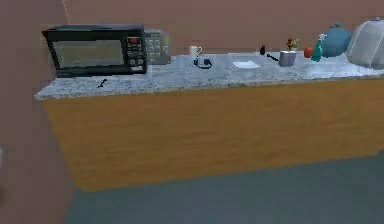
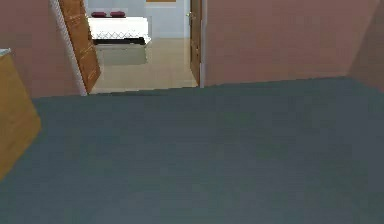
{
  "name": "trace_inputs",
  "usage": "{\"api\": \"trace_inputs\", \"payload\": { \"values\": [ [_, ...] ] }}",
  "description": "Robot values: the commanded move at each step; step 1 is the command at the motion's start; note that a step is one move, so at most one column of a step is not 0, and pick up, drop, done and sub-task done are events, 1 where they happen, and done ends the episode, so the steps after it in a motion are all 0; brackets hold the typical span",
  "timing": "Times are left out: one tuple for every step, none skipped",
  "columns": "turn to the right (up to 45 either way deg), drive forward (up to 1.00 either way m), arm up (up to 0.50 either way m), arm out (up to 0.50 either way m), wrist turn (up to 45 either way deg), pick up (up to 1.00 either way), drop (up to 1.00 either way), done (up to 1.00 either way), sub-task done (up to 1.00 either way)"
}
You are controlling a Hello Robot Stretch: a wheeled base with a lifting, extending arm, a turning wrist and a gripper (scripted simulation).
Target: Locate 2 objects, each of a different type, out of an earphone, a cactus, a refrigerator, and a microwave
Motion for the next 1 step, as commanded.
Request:
{"api": "trace_inputs", "payload": {
  "values": [
    [0.0, 0.75, 0.0, 0.0, 0.0, 0.0, 0.0, 0.0, 0.0]
  ]
}}
